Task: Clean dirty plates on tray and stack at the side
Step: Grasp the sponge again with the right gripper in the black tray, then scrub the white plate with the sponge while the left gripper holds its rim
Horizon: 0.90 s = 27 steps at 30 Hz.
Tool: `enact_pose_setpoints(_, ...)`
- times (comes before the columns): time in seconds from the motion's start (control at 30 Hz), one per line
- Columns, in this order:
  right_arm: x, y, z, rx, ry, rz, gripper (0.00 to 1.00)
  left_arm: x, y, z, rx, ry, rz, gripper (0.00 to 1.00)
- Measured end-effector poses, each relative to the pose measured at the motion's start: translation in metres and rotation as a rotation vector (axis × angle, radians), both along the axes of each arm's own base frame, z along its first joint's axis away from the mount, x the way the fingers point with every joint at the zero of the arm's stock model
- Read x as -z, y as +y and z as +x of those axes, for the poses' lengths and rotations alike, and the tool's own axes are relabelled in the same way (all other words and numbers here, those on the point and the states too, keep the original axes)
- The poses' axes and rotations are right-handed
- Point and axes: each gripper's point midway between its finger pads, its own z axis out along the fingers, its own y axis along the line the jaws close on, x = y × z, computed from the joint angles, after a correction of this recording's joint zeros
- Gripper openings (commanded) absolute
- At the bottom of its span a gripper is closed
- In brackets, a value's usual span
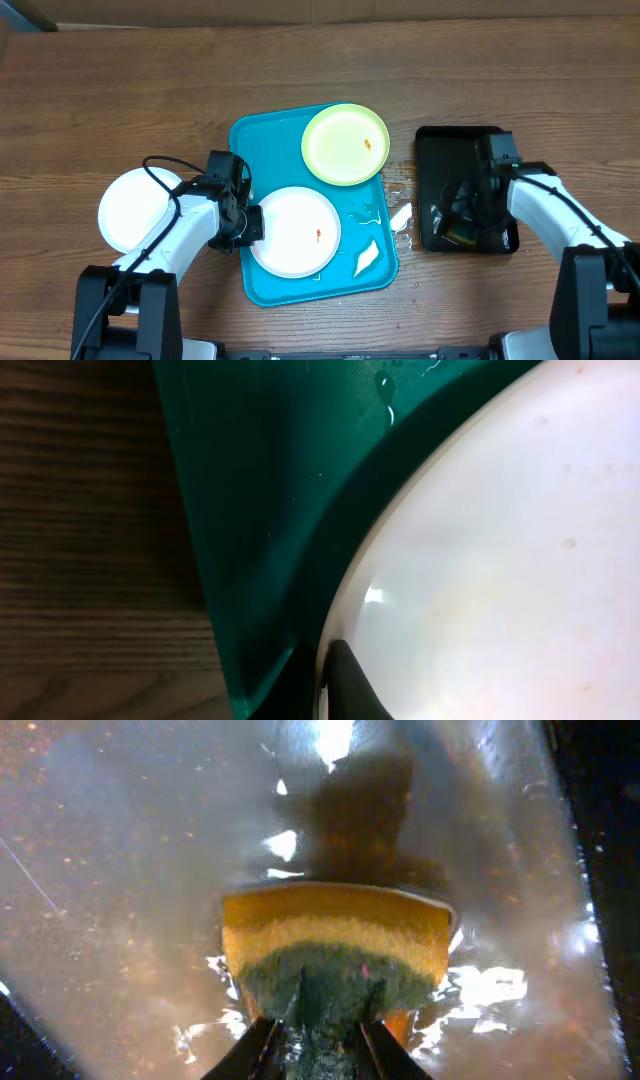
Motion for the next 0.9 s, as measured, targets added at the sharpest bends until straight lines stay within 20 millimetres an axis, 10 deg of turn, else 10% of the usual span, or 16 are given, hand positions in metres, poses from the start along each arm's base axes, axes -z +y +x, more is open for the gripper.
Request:
enact_pose_setpoints(0.1,0.002,0.000,0.000,0.009,-0.009,0.000,0.04,0.000,0.000,0.000,0.000,0.000,0.000,0.04)
enact_pose_setpoints(0.4,-0.003,-0.001,-0.010,-0.008,0.039,-0.004,0.04,0.000,0.000,0.000,0.000,0.000,0.000,0.04)
enact_pose_setpoints(0.63,-0.044,0.006,0.002,-0.068,0.058,0.004,0.04,0.000,0.000,0.000,0.000,0.000,-0.001,0.04)
enact_pose_setpoints(0.9,-0.091,0.073,0.034,-0.301,-0.117,0.135,0.04,0.000,0.000,0.000,0.000,0.000,-0.001,0.04)
